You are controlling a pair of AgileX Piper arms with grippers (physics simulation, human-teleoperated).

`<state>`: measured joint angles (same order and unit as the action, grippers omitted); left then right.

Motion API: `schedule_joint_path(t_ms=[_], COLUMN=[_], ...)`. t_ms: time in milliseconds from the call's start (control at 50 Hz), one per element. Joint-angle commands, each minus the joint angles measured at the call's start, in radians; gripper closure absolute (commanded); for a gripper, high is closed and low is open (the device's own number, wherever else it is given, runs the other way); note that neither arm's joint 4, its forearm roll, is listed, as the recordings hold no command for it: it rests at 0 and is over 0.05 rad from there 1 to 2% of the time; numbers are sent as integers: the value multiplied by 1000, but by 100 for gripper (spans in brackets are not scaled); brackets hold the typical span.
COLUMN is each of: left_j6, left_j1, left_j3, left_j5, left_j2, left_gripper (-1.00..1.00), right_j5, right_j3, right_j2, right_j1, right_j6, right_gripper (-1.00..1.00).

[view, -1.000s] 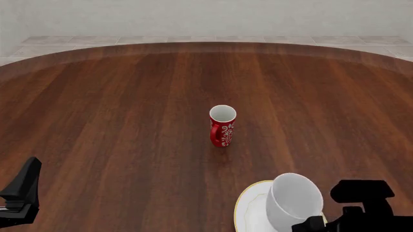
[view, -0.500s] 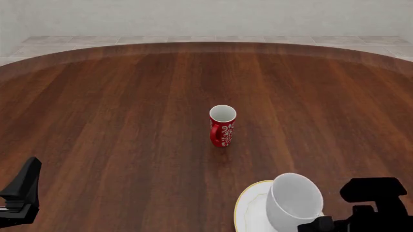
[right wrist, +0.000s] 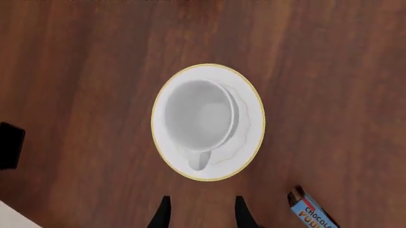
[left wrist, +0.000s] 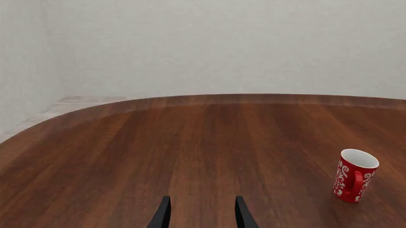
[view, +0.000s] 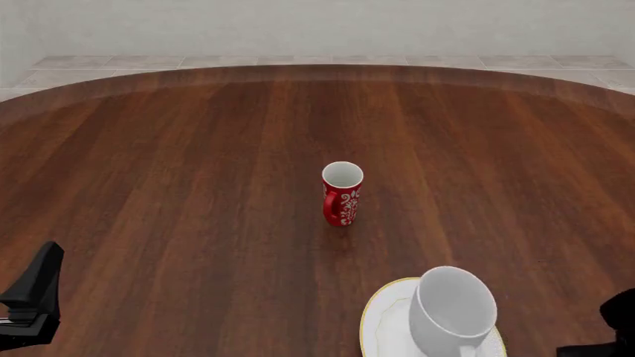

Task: Put the white mug on the plate.

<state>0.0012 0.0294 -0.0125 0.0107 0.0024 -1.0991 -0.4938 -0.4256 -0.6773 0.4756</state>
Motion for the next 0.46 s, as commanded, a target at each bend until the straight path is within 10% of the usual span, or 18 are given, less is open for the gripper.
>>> schedule_joint_path(t_ms=[20,460], left_j6=[0,0], left_j1=[-2,-2], left_j3=[0,0], left_j5=[-1,-1], left_j2=[0,0], left_gripper=[-100,-100], right_j5=[-121,-121], right_j3=[-36,-31], right_j2=[129,217], right_j1=[22,61], right_j6=[-22,-46], right_gripper=[-100,-100])
